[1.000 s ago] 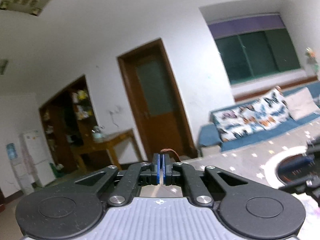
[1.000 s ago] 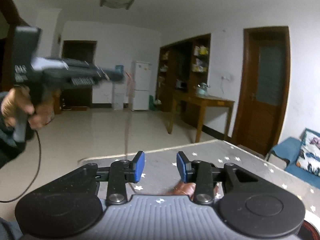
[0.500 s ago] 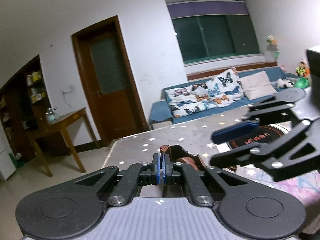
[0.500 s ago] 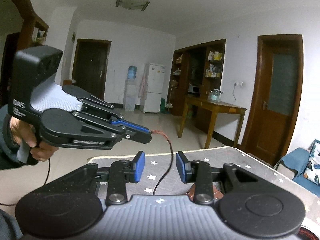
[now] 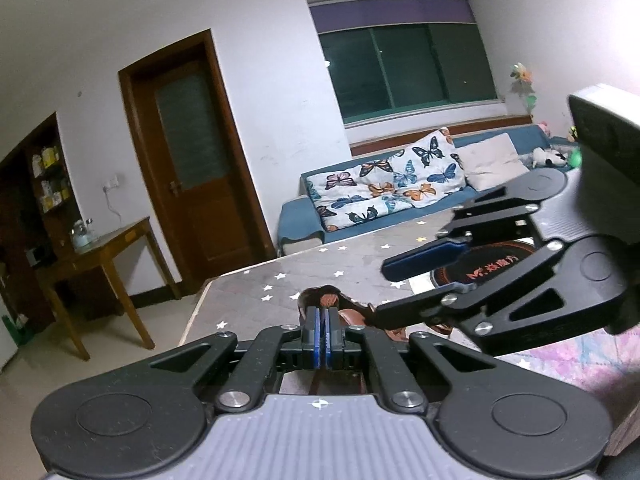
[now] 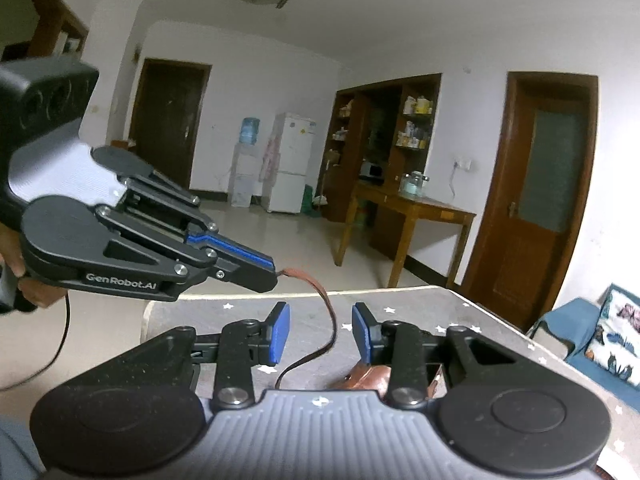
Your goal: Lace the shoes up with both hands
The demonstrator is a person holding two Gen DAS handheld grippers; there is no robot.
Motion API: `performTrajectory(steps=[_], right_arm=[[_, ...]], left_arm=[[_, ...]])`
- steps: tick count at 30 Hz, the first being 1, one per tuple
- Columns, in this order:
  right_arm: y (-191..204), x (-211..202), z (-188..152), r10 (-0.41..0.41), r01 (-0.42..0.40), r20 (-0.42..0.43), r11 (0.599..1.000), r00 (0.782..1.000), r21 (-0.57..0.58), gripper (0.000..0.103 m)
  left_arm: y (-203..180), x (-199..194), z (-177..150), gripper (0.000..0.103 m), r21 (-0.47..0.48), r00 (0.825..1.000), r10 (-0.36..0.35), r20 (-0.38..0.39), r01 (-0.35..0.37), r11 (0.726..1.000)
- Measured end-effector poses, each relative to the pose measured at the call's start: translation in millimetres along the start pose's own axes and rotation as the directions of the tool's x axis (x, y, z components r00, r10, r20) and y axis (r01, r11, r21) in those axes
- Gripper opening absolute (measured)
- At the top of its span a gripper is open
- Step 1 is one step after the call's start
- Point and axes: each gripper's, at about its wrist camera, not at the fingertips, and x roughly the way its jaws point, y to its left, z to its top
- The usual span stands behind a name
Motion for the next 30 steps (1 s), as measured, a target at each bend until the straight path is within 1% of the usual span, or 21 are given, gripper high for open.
performTrajectory(steps=[2,9,14,17,19,20,21,22,23,25,27,29,30], right_arm=[[3,2,-1,-0.005,0.005,-0.007,1.0,1.0,-0.019,0.034],[4,4,-11,-0.02,0.02,-0.032,1.0,0.999,0.017,0.034],[2,5,-23,-0.036,0.04,-0.086,0.998,0.996,0.043,0.034],[-1,6,-32,-0.032,0.04,-0.125,0.997,0.992,0.062,0.035],[1,4,-38,-0.022,0.031,-0.139,0.998,0.99,0.063,0.035],[2,5,-40,-0.015,0.024,-0.146,0.998,0.989,0.061,0.035],[4,6,-42,-0.01,0.019,-0.151,0.998,0.989,0.056,0.036],[6,7,-44,-0.006,0.014,-0.157,0.999,0.988,0.049,0.037],[7,8,-45,-0.005,0.012,-0.162,0.999,0.987,0.042,0.039],[10,9,-46,-0.003,0.008,-0.17,0.999,0.985,0.031,0.04],[10,8,-48,0.0,0.005,-0.178,1.0,0.984,0.027,0.041],[10,7,-49,-0.001,0.006,-0.183,1.0,0.983,0.027,0.043],[10,7,-49,-0.001,0.007,-0.186,1.0,0.983,0.027,0.044]], left_arm=[[0,-1,0,0.003,0.004,1.0,-0.004,-0.001,0.004,1.0],[0,2,-6,0.003,0.008,0.999,-0.029,-0.027,0.029,1.0],[-1,9,-21,0.004,0.017,0.996,-0.045,-0.081,0.047,0.999],[-4,14,-33,0.006,0.0,0.985,-0.095,-0.141,0.096,0.995],[-9,17,-44,0.006,-0.011,0.972,-0.142,-0.187,0.143,0.99],[-14,18,-49,0.008,-0.013,0.965,-0.161,-0.208,0.162,0.987],[-19,21,-54,0.013,-0.004,0.96,-0.167,-0.226,0.171,0.985],[-25,24,-59,0.016,0.011,0.956,-0.167,-0.241,0.174,0.985],[-30,27,-63,0.021,0.022,0.954,-0.161,-0.253,0.172,0.985],[-37,34,-70,0.024,0.027,0.95,-0.153,-0.271,0.166,0.986],[-42,40,-77,0.034,0.031,0.947,-0.146,-0.287,0.162,0.986],[-44,43,-81,0.038,0.029,0.945,-0.15,-0.292,0.166,0.986],[-45,44,-82,0.038,0.031,0.943,-0.155,-0.294,0.171,0.985]])
